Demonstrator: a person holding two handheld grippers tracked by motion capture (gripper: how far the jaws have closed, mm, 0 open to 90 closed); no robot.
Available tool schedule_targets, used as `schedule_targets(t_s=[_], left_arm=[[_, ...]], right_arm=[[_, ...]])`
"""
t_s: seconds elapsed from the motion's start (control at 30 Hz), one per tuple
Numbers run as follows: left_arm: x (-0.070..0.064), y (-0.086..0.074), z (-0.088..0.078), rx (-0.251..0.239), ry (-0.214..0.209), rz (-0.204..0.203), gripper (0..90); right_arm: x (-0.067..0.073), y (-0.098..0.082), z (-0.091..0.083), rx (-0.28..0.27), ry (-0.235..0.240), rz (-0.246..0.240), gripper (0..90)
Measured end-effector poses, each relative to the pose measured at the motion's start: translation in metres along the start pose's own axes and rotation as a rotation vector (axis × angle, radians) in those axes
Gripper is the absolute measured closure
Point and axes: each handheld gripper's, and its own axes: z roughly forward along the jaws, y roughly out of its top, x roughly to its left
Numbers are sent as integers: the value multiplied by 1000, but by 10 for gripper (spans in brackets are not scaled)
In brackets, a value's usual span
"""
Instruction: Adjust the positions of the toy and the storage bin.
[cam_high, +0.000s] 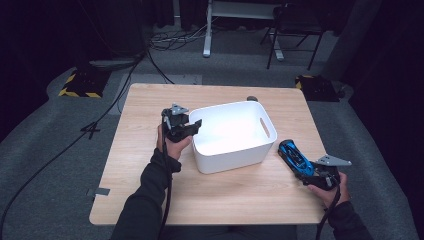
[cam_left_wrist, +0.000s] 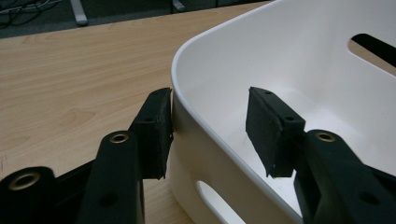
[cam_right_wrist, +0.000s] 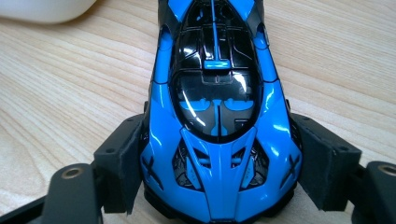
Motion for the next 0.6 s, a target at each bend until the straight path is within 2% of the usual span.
schedule_targets(t_s=[0.27, 0.4, 0.5, 0.53, 0.57, 0.6], left_arm=[[-5, 13, 16, 16, -47, 6, 656], [-8, 18, 25, 13, -62, -13, 666], [-13, 21, 31, 12, -72, -10, 669], [-15, 22, 32, 22, -68, 2, 666], [-16, 23, 33, 28, -62, 13, 659], [-18, 23, 34, 21, -61, 7, 628]], right_arm=[[0, 0, 0, 0, 1, -2, 258], [0, 0, 0, 0, 1, -5, 259], [-1, 0, 0, 1, 0, -6, 259], [0, 0, 0, 0, 2, -3, 259], [0, 0, 0, 0, 1, -4, 259], [0, 0, 0, 0, 2, -4, 259]])
